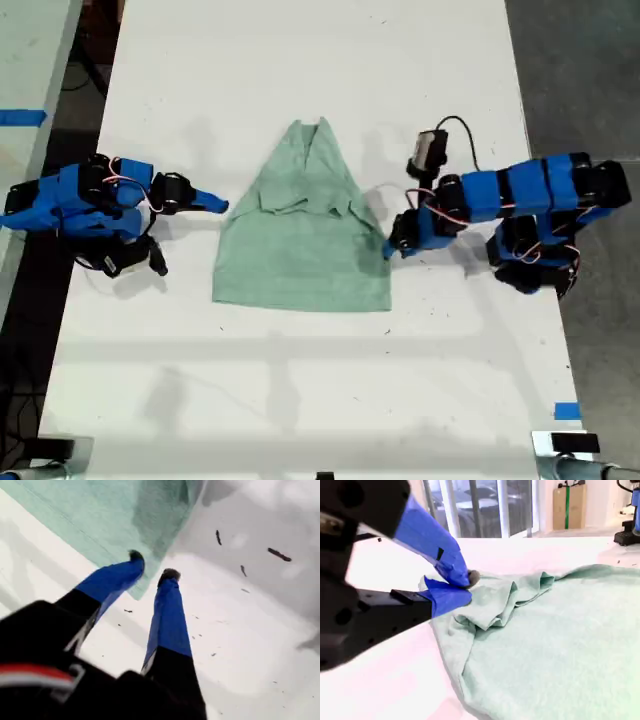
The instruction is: Fold t shirt
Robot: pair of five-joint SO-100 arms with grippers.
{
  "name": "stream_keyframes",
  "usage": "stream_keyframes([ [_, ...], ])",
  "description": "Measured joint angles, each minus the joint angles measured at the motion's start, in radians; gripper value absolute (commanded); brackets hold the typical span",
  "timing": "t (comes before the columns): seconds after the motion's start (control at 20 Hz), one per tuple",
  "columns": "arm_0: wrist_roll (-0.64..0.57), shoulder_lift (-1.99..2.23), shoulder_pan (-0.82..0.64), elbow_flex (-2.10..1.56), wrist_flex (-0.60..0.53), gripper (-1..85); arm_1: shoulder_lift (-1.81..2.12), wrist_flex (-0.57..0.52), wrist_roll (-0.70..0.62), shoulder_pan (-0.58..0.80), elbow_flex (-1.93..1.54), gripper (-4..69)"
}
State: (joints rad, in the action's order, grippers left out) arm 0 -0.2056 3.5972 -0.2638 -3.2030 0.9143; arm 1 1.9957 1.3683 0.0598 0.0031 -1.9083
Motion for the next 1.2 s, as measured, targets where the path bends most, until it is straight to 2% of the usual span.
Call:
stream_keyframes([
  [0.15, 0.0, 0.0, 0.0, 0.0, 0.003, 0.0, -0.258, -0.002, 0.005, -0.006, 0.156, 24.8],
  [0.3, 0.0, 0.0, 0.0, 0.0, 0.003, 0.0, -0.322, -0.011, 0.011, -0.006, 0.132, 24.0],
  [0.35, 0.0, 0.0, 0.0, 0.0, 0.003, 0.0, -0.324, -0.017, 0.025, 0.003, 0.083, 21.8],
  [0.45, 0.0, 0.0, 0.0, 0.0, 0.003, 0.0, -0.313, -0.032, 0.055, 0.031, -0.012, -0.5],
  [0.65, 0.002, 0.0, 0.0, 0.0, 0.006, 0.0, -0.236, -0.051, 0.086, 0.054, -0.091, -0.5],
  [0.85, 0.006, 0.0, 0.0, 0.0, 0.006, 0.0, -0.127, 0.04, 0.086, 0.06, -0.075, -0.5],
  [1.05, 0.006, 0.0, 0.0, 0.0, 0.006, 0.0, -0.11, 0.083, -0.037, 0.032, 0.156, -0.5],
  [1.2, 0.006, 0.0, 0.0, 0.0, 0.006, 0.0, -0.238, -0.052, -0.166, -0.021, 0.319, -0.5],
])
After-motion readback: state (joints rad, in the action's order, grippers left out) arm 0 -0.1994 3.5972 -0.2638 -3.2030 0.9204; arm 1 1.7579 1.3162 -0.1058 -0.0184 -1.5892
